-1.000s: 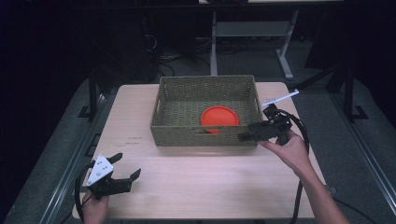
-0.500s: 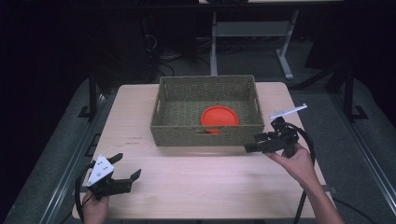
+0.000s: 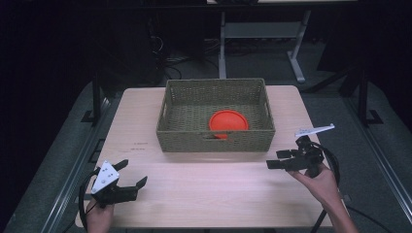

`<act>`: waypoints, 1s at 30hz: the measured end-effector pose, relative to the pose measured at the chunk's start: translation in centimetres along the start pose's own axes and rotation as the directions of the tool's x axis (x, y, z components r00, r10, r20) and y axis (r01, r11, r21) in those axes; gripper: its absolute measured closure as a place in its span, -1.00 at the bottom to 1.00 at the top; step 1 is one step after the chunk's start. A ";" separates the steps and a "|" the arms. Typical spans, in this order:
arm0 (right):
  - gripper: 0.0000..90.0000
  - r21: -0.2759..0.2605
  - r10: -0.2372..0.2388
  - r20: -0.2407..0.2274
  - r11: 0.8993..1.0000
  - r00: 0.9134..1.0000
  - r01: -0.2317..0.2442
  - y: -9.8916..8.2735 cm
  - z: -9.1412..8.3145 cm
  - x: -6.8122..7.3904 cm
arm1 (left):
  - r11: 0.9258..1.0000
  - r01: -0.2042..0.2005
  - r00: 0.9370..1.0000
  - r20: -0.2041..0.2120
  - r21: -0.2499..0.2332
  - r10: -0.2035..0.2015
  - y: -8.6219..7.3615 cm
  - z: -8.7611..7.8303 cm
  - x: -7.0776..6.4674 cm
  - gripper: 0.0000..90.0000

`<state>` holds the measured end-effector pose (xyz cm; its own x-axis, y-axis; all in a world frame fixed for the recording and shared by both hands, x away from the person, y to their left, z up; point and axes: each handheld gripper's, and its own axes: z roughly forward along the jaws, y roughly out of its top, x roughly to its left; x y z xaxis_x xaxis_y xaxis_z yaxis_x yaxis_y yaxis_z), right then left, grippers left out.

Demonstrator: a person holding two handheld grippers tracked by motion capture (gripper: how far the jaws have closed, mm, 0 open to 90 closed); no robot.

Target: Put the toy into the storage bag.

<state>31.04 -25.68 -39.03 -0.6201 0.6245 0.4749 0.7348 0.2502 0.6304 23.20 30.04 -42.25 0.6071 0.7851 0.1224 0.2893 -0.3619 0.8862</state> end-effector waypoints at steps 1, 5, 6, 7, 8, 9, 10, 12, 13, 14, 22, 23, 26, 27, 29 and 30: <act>-0.59 -0.002 0.000 -0.001 1.000 1.000 0.000 -0.3 0.0 -0.2 | 1.000 0.000 1.000 0.001 0.000 0.000 0.0 0.0 0.0 -0.71; -0.59 0.000 0.014 0.014 1.000 1.000 -0.014 -1.3 -0.2 -0.7 | 1.000 0.001 1.000 0.001 0.002 -0.001 0.0 0.0 0.0 -0.71; -0.59 -0.002 0.015 0.017 1.000 1.000 -0.014 -1.6 -0.2 -0.8 | 1.000 0.006 1.000 0.002 0.001 -0.006 0.0 0.0 -0.1 -0.71; -0.59 -0.004 0.019 0.016 1.000 1.000 -0.019 -1.8 -0.3 -0.9 | 1.000 0.007 1.000 0.003 0.001 -0.007 0.0 0.0 -0.1 -0.71; -0.59 -0.003 0.020 0.021 1.000 1.000 -0.020 -2.0 -0.4 -1.0 | 1.000 0.006 1.000 0.002 0.002 -0.006 0.0 0.0 -0.1 -0.71; -0.59 -0.008 0.018 0.024 1.000 1.000 -0.018 -2.2 -0.5 -1.0 | 1.000 0.006 1.000 0.002 0.001 -0.006 0.0 0.0 -0.1 -0.71; -0.59 -0.016 0.019 0.026 1.000 0.999 -0.019 -2.4 -0.6 -1.1 | 1.000 0.005 1.000 0.001 0.002 -0.005 0.0 0.0 -0.1 -0.71; -0.59 -0.018 0.023 0.028 1.000 0.999 -0.023 -2.8 -0.7 -1.3 | 1.000 0.006 1.000 0.001 0.002 -0.006 0.0 0.0 -0.1 -0.71; -0.59 -0.016 0.029 0.030 0.999 0.999 -0.028 -3.1 -0.8 -1.3 | 1.000 0.001 1.000 0.001 0.005 -0.001 0.0 0.0 0.0 -0.71; -0.59 -0.018 0.025 0.033 1.000 0.999 -0.025 -3.3 -0.9 -1.5 | 1.000 -0.003 1.000 0.002 0.006 0.003 0.0 0.0 0.0 -0.71; -0.58 -0.044 0.048 0.057 0.998 0.997 -0.046 -5.6 -1.2 -2.3 | 1.000 0.001 1.000 0.002 0.001 -0.001 0.0 0.0 0.0 -0.71; -0.58 -0.049 0.053 0.059 0.998 0.997 -0.051 -5.8 -1.2 -2.3 | 1.000 0.004 1.000 0.004 -0.001 -0.004 -0.1 0.0 0.0 -0.71; -0.58 -0.060 0.059 0.066 0.997 0.996 -0.055 -6.3 -1.3 -2.5 | 1.000 -0.002 1.000 0.011 0.007 0.002 -0.1 0.0 0.0 -0.71; -0.58 -0.061 0.060 0.071 0.997 0.996 -0.056 -6.5 -1.3 -2.4 | 1.000 0.003 1.000 0.012 0.001 -0.003 -0.1 0.0 0.0 -0.71; -0.58 -0.066 0.050 0.075 0.997 0.996 -0.045 -6.9 -1.2 -2.4 | 1.000 0.004 1.000 0.008 0.001 -0.004 -0.1 -0.1 0.0 -0.71; -0.58 -0.069 0.050 0.079 0.997 0.996 -0.044 -7.1 -1.2 -2.3 | 1.000 0.003 1.000 0.008 0.001 -0.003 -0.1 -0.1 0.0 -0.71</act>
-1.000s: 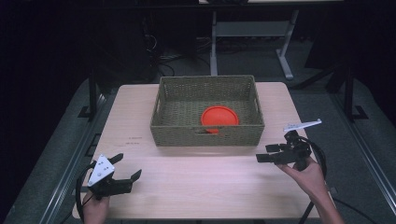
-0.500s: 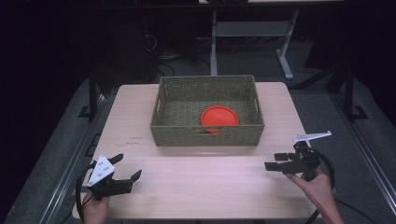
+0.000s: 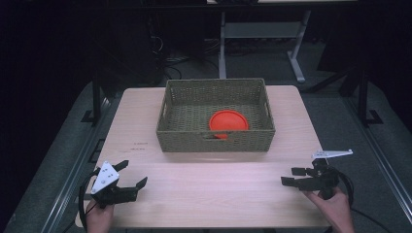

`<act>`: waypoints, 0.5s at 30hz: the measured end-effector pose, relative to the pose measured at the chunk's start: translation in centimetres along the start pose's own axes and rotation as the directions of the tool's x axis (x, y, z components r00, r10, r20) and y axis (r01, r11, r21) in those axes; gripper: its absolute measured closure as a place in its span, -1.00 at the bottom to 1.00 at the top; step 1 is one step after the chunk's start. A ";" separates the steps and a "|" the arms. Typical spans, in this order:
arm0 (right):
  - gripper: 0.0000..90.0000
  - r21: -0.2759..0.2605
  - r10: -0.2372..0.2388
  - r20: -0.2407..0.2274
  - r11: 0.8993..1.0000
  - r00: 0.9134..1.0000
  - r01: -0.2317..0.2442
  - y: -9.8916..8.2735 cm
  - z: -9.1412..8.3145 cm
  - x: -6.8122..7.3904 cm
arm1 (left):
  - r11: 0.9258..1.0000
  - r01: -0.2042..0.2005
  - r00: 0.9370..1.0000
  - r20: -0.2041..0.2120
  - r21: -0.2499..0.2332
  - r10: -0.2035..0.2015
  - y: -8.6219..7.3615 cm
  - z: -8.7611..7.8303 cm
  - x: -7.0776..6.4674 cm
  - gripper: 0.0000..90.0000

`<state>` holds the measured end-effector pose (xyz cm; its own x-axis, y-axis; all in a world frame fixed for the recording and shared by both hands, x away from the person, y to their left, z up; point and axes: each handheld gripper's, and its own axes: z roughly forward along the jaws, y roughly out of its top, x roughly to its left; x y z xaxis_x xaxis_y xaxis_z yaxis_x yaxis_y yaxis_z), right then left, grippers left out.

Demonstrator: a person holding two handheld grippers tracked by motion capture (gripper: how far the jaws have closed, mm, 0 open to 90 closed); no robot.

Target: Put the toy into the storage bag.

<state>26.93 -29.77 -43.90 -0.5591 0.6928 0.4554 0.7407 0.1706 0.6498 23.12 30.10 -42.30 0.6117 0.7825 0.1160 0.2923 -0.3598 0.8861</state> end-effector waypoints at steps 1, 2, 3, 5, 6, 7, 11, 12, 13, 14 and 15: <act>-0.58 -0.001 -0.008 -0.001 1.000 1.000 0.008 -0.4 0.0 0.0 | 1.000 0.001 1.000 -0.001 0.002 -0.001 0.0 0.0 0.0 -0.71; -0.58 -0.001 -0.008 -0.001 1.000 1.000 0.008 -0.4 0.0 0.0 | 1.000 0.002 1.000 -0.002 0.002 -0.002 0.0 0.0 0.0 -0.71; -0.58 -0.002 -0.011 0.002 1.000 1.000 0.011 -0.6 0.0 0.0 | 1.000 0.002 1.000 -0.004 0.004 -0.002 0.0 0.0 0.0 -0.71; -0.58 -0.008 -0.008 0.003 1.000 1.000 0.008 -0.9 0.1 0.0 | 1.000 0.002 1.000 -0.005 0.006 -0.002 0.0 0.1 0.0 -0.71; -0.58 -0.006 -0.010 0.005 1.000 1.000 0.010 -1.0 0.1 -0.1 | 1.000 0.003 1.000 -0.004 0.005 -0.003 0.0 0.1 -0.1 -0.71; -0.58 -0.018 -0.014 0.014 1.000 1.000 0.014 -1.3 0.1 -0.1 | 1.000 0.001 1.000 -0.003 0.006 -0.001 0.0 0.1 -0.1 -0.71; -0.58 -0.052 -0.016 0.017 0.998 1.000 0.016 -1.9 0.2 -0.1 | 1.000 -0.007 1.000 -0.002 0.014 0.007 0.0 0.1 -0.1 -0.71; -0.58 -0.064 -0.012 0.014 0.998 1.000 0.013 -2.1 0.2 -0.2 | 1.000 -0.012 1.000 -0.003 0.015 0.012 0.0 0.1 -0.1 -0.71; -0.58 -0.072 -0.006 0.015 0.997 1.000 0.007 -2.3 0.3 -0.1 | 1.000 -0.013 1.000 -0.003 0.015 0.013 0.0 0.1 -0.2 -0.71; -0.58 -0.076 -0.011 0.016 0.997 1.000 0.012 -2.5 0.4 -0.2 | 1.000 -0.017 1.000 0.000 0.016 0.017 0.0 0.1 -0.1 -0.71; -0.58 -0.076 -0.007 0.016 0.997 1.000 0.008 -2.6 0.5 -0.2 | 1.000 -0.013 1.000 0.002 0.013 0.013 0.0 0.1 -0.2 -0.71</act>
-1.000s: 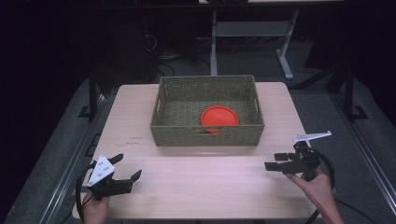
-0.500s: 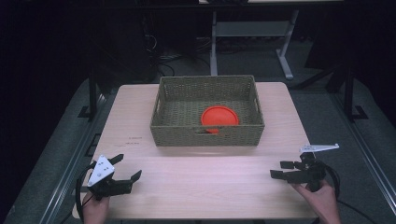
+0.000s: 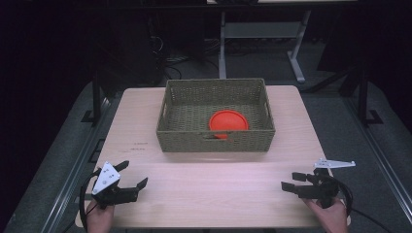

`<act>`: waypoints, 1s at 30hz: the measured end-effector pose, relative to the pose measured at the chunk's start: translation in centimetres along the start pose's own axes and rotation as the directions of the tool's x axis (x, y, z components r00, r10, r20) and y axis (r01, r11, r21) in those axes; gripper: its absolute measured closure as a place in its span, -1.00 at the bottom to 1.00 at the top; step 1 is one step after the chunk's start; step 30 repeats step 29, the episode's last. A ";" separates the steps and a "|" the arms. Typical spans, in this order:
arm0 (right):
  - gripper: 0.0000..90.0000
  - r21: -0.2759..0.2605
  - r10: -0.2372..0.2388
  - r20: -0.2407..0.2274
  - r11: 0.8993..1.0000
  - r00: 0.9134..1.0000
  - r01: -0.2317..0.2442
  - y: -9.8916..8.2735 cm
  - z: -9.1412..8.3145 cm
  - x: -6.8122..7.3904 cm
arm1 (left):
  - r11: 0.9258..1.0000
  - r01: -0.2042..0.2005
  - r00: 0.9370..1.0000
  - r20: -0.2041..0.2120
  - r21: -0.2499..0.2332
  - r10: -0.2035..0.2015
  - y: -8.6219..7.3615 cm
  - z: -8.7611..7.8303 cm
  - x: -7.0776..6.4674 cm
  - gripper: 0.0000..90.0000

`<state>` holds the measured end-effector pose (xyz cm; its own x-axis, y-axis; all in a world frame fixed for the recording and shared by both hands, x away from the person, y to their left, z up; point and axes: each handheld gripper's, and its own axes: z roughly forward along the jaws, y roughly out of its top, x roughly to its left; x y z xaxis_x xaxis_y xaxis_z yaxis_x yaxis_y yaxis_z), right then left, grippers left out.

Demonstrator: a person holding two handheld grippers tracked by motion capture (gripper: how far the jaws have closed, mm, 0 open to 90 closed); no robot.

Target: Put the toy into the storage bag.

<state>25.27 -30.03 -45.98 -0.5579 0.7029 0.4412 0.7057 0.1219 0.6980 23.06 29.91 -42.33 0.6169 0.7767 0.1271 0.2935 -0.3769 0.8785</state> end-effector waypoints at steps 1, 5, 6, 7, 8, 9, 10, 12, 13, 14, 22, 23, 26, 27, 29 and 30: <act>-0.58 0.001 0.001 0.002 1.000 1.000 -0.001 -0.1 0.0 0.1 | 1.000 0.003 1.000 0.000 -0.002 -0.003 0.0 0.0 0.0 -0.71; -0.58 -0.016 -0.007 0.011 1.000 1.000 0.007 -0.2 -0.3 0.2 | 1.000 -0.004 1.000 0.003 -0.002 0.004 0.0 0.0 -0.1 -0.71; -0.58 -0.022 -0.003 0.012 1.000 1.000 0.003 -0.2 -0.4 0.3 | 1.000 -0.004 1.000 0.004 -0.003 0.004 0.0 -0.1 -0.1 -0.71; -0.58 -0.028 -0.004 0.011 1.000 1.000 0.004 -0.3 -0.4 0.3 | 1.000 -0.002 1.000 0.005 -0.003 0.002 0.0 0.0 -0.1 -0.71; -0.58 -0.031 -0.007 0.010 0.999 1.000 0.007 -0.3 -0.4 0.4 | 1.000 0.000 1.000 0.004 -0.004 0.000 0.0 0.0 -0.1 -0.71; -0.58 -0.030 -0.009 0.012 1.000 1.000 0.009 -0.4 -0.3 0.5 | 1.000 0.001 1.000 0.004 -0.003 -0.001 0.0 0.0 0.0 -0.71; -0.58 -0.029 -0.010 0.009 1.000 1.000 0.010 -0.5 -0.2 0.5 | 1.000 0.001 1.000 0.003 -0.002 -0.001 0.0 0.0 0.0 -0.71; -0.58 -0.023 -0.016 0.010 1.000 1.000 0.016 -0.5 0.0 0.6 | 1.000 0.007 1.000 0.003 -0.007 -0.007 0.0 0.0 0.0 -0.71; -0.59 -0.016 -0.017 0.011 1.000 1.000 0.017 -0.5 0.1 0.7 | 1.000 0.005 1.000 0.001 -0.009 -0.005 0.0 -0.1 -0.1 -0.71; -0.59 -0.012 -0.021 0.010 1.000 1.000 0.021 -0.6 0.2 0.7 | 1.000 0.006 1.000 0.000 -0.010 -0.006 0.0 -0.1 -0.1 -0.71; -0.59 -0.021 -0.027 0.017 0.999 0.999 0.027 -0.8 0.1 0.8 | 1.000 0.016 1.000 -0.004 -0.007 -0.016 -0.1 -0.1 0.0 -0.71; -0.59 -0.022 -0.032 0.024 0.999 0.999 0.032 -0.8 0.2 0.8 | 1.000 0.019 1.000 -0.005 -0.008 -0.019 -0.1 -0.1 0.0 -0.71; -0.59 -0.024 -0.035 0.015 0.999 0.999 0.035 -0.9 0.2 0.8 | 1.000 0.010 1.000 -0.010 -0.003 -0.010 0.0 -0.2 -0.1 -0.71; -0.59 -0.023 -0.039 0.014 0.999 0.999 0.040 -0.9 0.2 0.9 | 1.000 0.013 1.000 -0.010 -0.006 -0.013 0.0 -0.2 -0.3 -0.71; -0.59 -0.027 -0.050 0.017 0.998 0.999 0.050 -0.9 0.2 0.9 | 1.000 0.004 1.000 -0.011 0.001 -0.004 0.0 -0.2 -0.4 -0.71; -0.59 -0.027 -0.050 0.017 0.998 0.999 0.050 -0.9 0.2 0.9 | 1.000 0.004 1.000 -0.011 0.001 -0.004 0.0 -0.2 -0.4 -0.71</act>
